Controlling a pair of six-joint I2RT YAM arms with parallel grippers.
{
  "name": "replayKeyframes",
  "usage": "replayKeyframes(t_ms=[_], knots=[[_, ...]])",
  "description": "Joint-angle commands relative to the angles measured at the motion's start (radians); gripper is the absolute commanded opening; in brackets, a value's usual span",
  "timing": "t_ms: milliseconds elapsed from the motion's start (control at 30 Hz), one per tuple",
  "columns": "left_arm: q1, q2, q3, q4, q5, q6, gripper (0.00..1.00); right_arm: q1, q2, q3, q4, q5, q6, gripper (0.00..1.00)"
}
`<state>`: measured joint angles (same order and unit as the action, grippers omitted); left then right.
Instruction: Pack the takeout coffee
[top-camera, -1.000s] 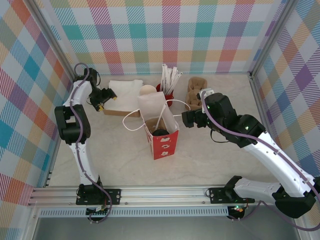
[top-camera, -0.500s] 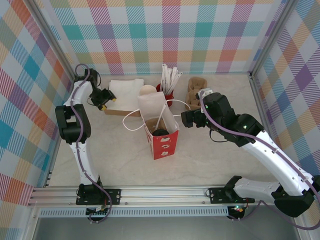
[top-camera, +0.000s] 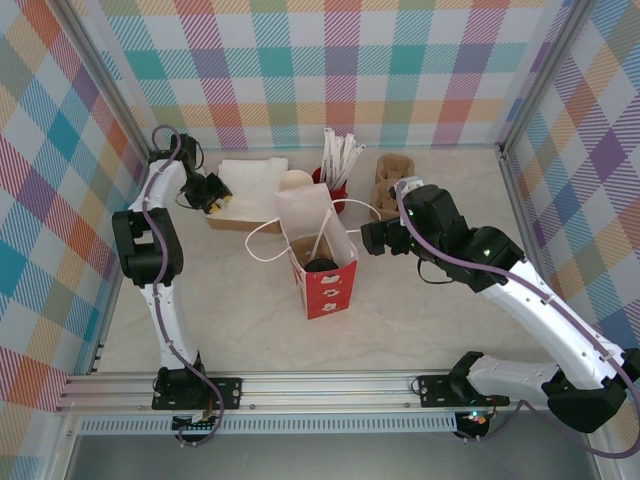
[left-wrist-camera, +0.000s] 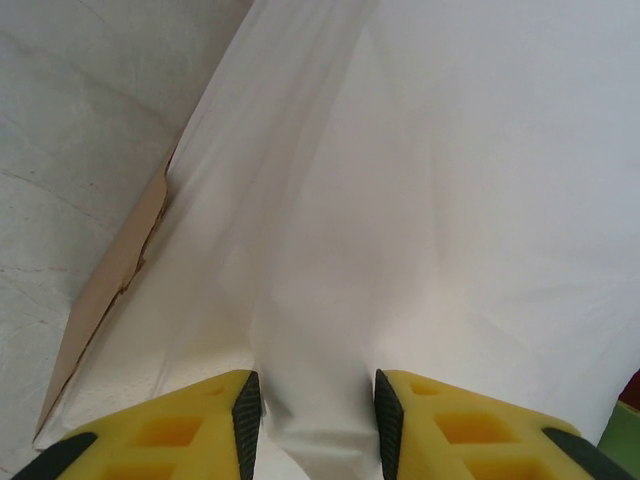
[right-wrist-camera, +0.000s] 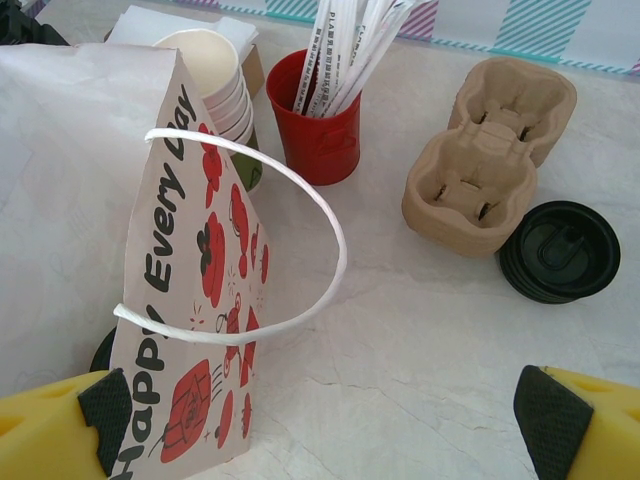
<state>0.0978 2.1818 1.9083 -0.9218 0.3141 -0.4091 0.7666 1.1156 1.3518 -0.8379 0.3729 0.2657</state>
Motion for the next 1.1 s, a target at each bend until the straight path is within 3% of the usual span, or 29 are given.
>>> replayKeyframes(t_ms=[0, 400, 1067], knots=[[-0.004, 0.004, 0.032, -0.019, -0.001, 0.013, 0.37, -0.003, 0.0, -0.013, 0.011, -0.011, 0.011, 1.0], [-0.009, -0.008, 0.035, 0.0, 0.022, 0.01, 0.12, -0.003, -0.014, -0.013, -0.002, 0.005, 0.007, 1.0], [-0.039, -0.294, 0.038, 0.115, 0.017, 0.068, 0.04, -0.003, -0.026, -0.009, 0.005, -0.002, -0.006, 1.0]])
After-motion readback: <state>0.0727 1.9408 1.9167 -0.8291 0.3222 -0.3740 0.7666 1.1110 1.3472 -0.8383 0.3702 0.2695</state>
